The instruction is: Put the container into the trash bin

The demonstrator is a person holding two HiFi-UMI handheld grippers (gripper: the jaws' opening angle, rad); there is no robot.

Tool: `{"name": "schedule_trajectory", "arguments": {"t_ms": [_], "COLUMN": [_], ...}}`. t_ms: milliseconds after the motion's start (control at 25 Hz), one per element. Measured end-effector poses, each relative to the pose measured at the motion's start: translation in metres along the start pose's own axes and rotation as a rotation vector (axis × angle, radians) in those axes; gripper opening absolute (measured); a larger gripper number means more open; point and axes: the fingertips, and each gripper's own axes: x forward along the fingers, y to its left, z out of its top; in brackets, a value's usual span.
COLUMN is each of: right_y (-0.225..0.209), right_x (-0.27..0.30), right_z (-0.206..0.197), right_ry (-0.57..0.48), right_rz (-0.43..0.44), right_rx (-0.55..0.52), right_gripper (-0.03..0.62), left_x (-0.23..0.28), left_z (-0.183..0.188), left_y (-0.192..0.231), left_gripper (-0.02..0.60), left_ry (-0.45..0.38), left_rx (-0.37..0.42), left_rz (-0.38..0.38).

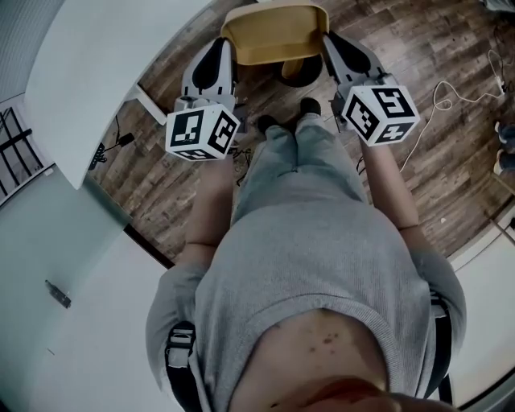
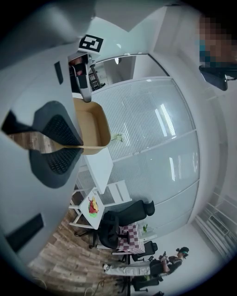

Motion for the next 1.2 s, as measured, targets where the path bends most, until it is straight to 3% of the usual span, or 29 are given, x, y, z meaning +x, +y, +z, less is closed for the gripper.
{"name": "schedule_trajectory", "arguments": {"t_ms": [520, 1200], "right_y": [-0.031, -0.076], "right_x": [0.005, 0.005], "right_z": [-0.017, -0.072], "right_ry": [0.053, 0.119], "right_rz": [-0.020, -0.024], "right_rx": [0.014, 0.066], "right_gripper": [0.077, 0.076], "left_x": [0.026, 0.050], "left_z": [-0.030, -0.095], "left_y": [-0.006, -0.017], "left_gripper": [0.026, 0.026], "left_ry": [0.050, 0.123], "left_rx": [-0.034, -0.072], "left_rz": [-0.002, 0.012]}}
